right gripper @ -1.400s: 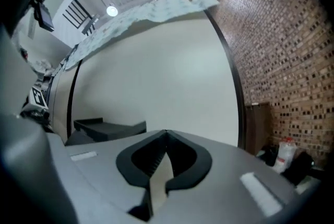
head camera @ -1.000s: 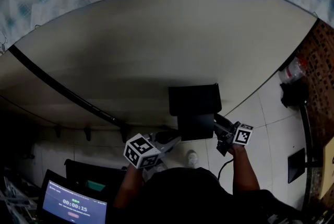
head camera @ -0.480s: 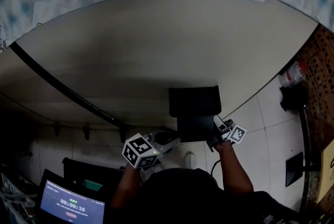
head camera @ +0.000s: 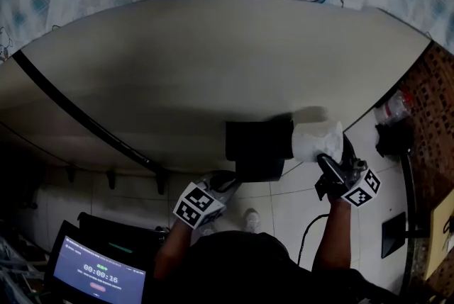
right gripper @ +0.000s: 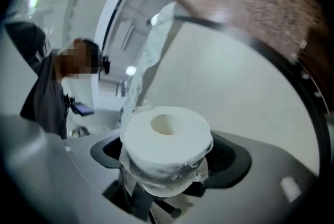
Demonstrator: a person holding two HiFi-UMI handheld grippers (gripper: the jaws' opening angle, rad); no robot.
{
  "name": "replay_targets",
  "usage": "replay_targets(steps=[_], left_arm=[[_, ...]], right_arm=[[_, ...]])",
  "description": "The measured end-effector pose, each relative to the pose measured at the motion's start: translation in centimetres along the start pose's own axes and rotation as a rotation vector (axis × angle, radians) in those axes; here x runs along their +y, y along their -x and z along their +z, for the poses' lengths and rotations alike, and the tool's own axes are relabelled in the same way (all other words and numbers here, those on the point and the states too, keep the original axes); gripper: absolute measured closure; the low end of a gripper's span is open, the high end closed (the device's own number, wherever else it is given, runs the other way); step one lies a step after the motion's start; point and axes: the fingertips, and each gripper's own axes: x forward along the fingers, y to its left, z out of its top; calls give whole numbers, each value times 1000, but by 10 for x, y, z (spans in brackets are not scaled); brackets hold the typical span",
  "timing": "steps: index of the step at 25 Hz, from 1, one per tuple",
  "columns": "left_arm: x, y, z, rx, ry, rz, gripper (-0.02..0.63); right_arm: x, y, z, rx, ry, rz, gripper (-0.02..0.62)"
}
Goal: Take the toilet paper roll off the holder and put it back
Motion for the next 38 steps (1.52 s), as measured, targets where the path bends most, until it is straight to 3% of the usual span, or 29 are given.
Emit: replay_targets(steps=[2, 5, 7, 10, 14, 16, 18, 20, 21, 23, 25, 29, 32, 38], left_arm=[[7, -3, -2, 5, -25, 55, 540], [14, -7, -2, 2, -38, 101, 540], [17, -10, -1, -4, -48, 125, 540], [19, -12, -3, -9, -50, 144, 537], [22, -6, -4, -44, 37, 129, 537], [29, 4, 0, -94, 108, 142, 537], [41, 19, 8, -154, 172, 192, 537], [60, 42, 21, -232, 205, 299, 537], [70, 56, 31, -280, 208, 364, 537], [83, 85, 56, -382, 188, 483, 540], [83, 110, 88, -466, 134, 568, 560], [62, 138, 134, -549, -13, 674, 588], [39, 141, 156, -594, -111, 684, 588], [16, 125, 163, -582, -126, 642, 588]], right_arm=[[34, -43, 0, 201, 211, 38, 164], [54, -85, -38, 512, 480, 47, 164], [54, -98, -59, 613, 548, 30, 163], [42, -102, -80, 664, 511, -26, 161], [32, -101, -81, 637, 478, -76, 141], [36, -100, -73, 584, 498, -81, 11], [41, -91, -46, 441, 492, -120, 12], [37, -67, -14, 268, 470, -229, 20], [35, -50, -1, 186, 457, -290, 52], [38, -20, 18, 51, 439, -384, 298], [48, -6, 22, 10, 458, -433, 572], [77, -27, 6, 92, 560, -414, 595], [88, -43, -10, 132, 578, -445, 595], [97, -56, -23, 152, 550, -458, 595]])
